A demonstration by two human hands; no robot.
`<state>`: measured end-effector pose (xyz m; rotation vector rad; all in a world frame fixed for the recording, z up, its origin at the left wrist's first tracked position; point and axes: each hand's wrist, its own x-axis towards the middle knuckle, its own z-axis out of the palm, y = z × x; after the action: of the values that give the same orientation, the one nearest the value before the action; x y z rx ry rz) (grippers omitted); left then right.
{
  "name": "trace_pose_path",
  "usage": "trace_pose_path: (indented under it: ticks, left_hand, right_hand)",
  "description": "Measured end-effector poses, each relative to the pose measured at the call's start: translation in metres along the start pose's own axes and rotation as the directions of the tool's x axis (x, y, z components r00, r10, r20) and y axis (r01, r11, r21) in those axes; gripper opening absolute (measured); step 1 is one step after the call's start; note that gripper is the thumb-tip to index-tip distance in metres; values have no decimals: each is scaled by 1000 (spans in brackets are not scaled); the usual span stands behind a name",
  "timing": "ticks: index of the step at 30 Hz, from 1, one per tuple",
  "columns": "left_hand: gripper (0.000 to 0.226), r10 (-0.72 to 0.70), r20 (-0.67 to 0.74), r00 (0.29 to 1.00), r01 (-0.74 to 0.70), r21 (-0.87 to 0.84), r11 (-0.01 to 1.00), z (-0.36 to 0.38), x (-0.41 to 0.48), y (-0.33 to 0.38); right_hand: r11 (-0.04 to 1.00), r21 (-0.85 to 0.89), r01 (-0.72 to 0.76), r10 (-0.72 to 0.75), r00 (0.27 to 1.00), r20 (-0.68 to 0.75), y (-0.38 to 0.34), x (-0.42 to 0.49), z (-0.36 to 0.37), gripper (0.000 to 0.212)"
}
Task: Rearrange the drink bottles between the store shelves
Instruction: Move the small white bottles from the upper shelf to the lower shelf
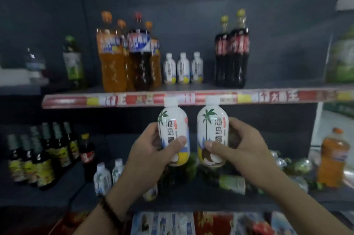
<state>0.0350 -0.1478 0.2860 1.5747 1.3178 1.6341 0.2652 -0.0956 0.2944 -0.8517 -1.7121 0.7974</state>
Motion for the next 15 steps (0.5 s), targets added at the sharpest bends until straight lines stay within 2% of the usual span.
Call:
trace_pose_path:
  ticks: [2,5,9,12,15]
  left_hand:
    - [34,35,-34,999,-35,-7,999,-7,18,27]
    - [48,59,-82,995,-61,-11,998,-17,45,62]
    - [39,126,-73,989,-115,133,984,-28,89,94]
    - [43,148,-63,987,-127,265,956,-26,128,104]
    - [45,113,-41,993,-95,318,943,-17,169,98]
  right_hand:
    - [999,-31,29,-30,999,-26,-24,14,-14,47]
    - [984,-160,75,-89,993,-82,-58,36,-31,45]
    - [936,-344,77,-124,985,-118,-91,85,-38,44]
    - [917,-398,40,-106,984,-146,-93,133,-31,52]
    - [905,-423,-50,-12,990,-144,-78,179,-17,59]
